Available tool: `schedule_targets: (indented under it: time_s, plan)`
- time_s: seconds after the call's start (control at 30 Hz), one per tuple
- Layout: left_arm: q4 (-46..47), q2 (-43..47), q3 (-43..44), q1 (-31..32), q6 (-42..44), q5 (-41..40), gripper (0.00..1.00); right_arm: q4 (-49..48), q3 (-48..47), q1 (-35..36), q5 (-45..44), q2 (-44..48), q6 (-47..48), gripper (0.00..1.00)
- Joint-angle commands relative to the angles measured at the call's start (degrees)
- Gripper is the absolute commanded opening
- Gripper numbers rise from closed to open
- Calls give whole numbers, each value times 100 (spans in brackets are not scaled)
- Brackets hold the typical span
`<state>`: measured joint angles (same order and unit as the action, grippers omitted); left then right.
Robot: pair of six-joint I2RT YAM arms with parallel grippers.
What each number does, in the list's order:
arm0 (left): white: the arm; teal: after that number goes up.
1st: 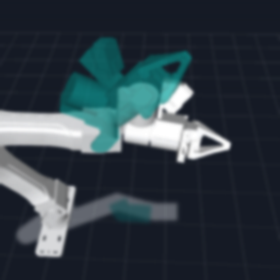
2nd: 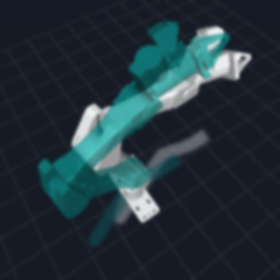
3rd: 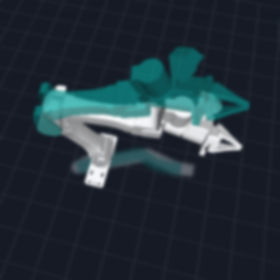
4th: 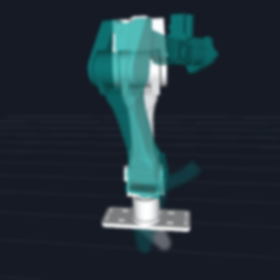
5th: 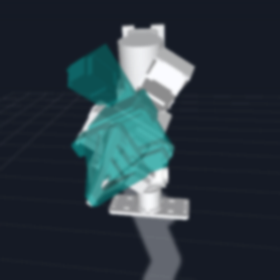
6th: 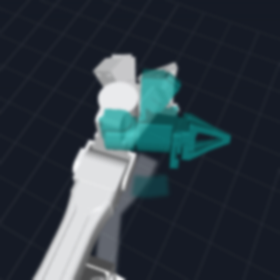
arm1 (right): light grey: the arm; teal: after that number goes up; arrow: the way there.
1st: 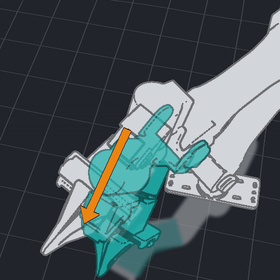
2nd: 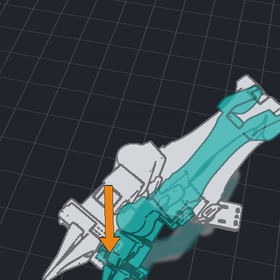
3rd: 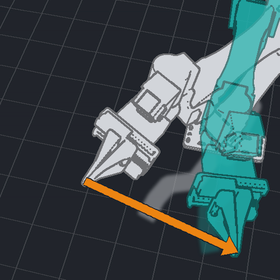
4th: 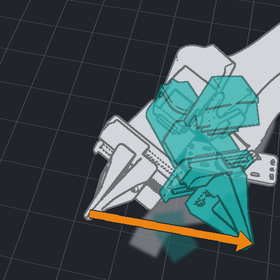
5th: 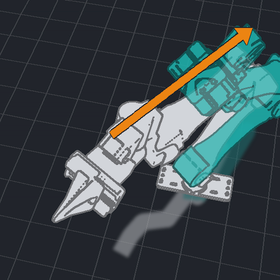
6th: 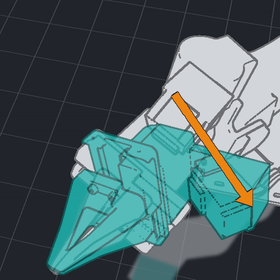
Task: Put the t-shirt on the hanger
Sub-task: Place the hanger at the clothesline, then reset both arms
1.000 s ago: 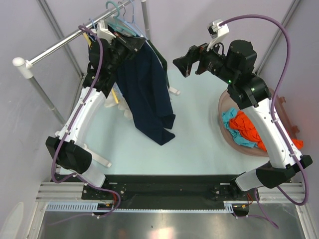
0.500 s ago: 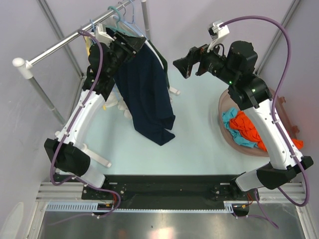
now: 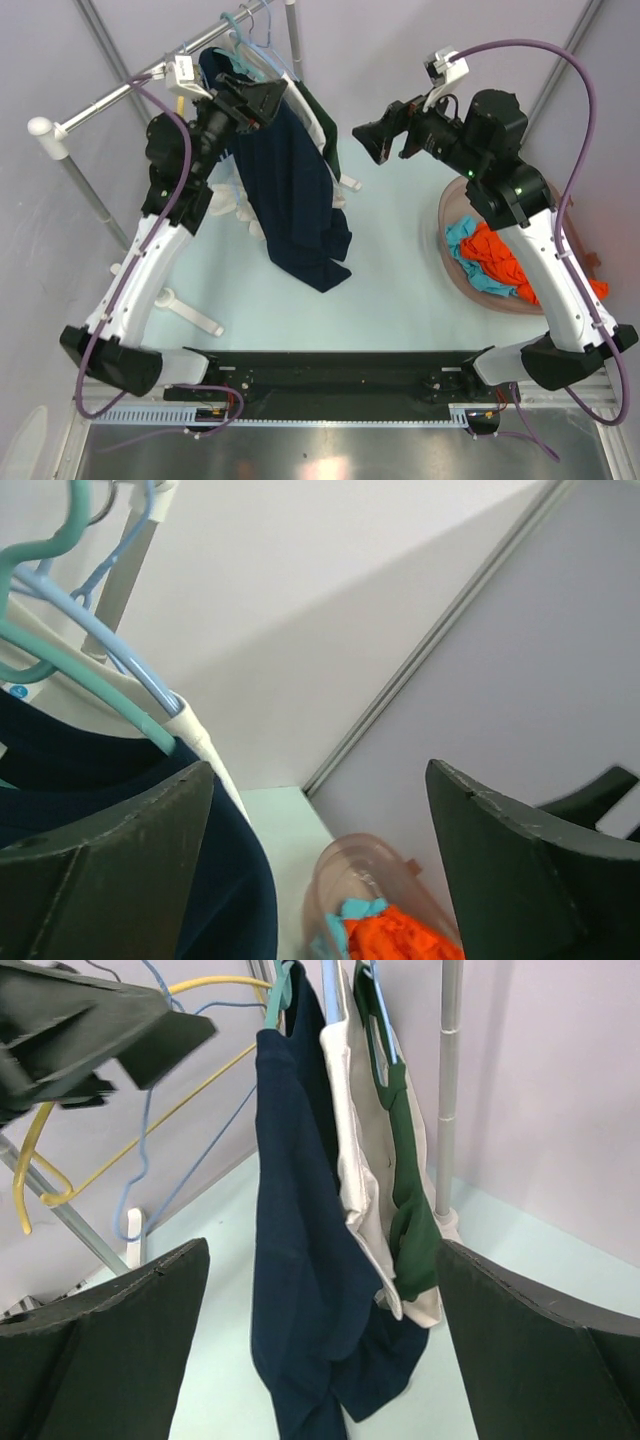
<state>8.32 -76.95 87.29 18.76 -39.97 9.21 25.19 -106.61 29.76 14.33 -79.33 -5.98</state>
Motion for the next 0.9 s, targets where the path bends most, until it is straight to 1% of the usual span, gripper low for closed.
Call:
schedule_targets:
  time_s: [0.0, 0.03, 0.1, 0.13, 0.23, 0.33, 0.37, 0.43, 0.47, 0.5, 0.57, 0.6, 0.63, 0.7, 0.73, 0.77, 0.87]
  plan:
    - [66, 671, -282, 233, 1235, -121, 97, -32, 244, -14, -149, 374, 228, 100]
    - [-13, 820, -291, 276, 1646, -200, 99, -32, 315, -23, -228, 418, 298, 100]
    - [-242, 962, -239, 417, 2113, -192, 100, -23, 473, -23, -351, 620, 430, 100]
    - [-295, 1032, -221, 461, 2577, -183, 100, -23, 648, -49, -482, 707, 527, 100]
    - [-401, 1357, -221, 611, 3361, -270, 100, -23, 939, -163, -571, 998, 580, 100]
    - [-480, 1682, -221, 620, 3871, -437, 100, 126, 1124, -356, -615, 1261, 580, 100]
    - [-724, 1735, -177, 620, 3969, -560, 100, 240, 1255, -418, -641, 1340, 580, 100]
    - [-1294, 1832, 226, 620, 3979, -631, 100, 346, 1405, -479, -659, 1586, 589, 100]
    - [-1863, 1832, 384, 620, 4196, -544, 100, 407, 1615, -610, -624, 1674, 580, 100]
    - [-2147, 1876, 638, 620, 4268, -543, 100, 425, 1739, -681, -563, 1780, 580, 99]
    - [-2831, 1981, 763, 602, 4462, -482, 100, 513, 1967, -839, -396, 2079, 580, 100]
    - [-2923, 2252, 581, 532, 4567, -169, 100, 565, 2168, -988, -317, 2184, 580, 100]
    - [-2967, 2402, 414, 253, 4568, 17, 100, 609, 2275, -1068, -256, 2376, 580, 100]
    - [-3230, 2666, 27, -55, 4515, 229, 100, 724, 2616, -1261, -168, 2606, 580, 100]
    - [-3370, 2937, -131, -353, 4515, 247, 100, 759, 2714, -1314, -132, 2807, 737, 100]
    - [-3433, 3114, -437, -486, 4550, 239, 100, 838, 2837, -1349, -97, 2913, 791, 99]
    - [-3819, 3659, -948, -856, 4743, 90, 100, 1049, 3189, -1455, -36, 3273, 1063, 100]
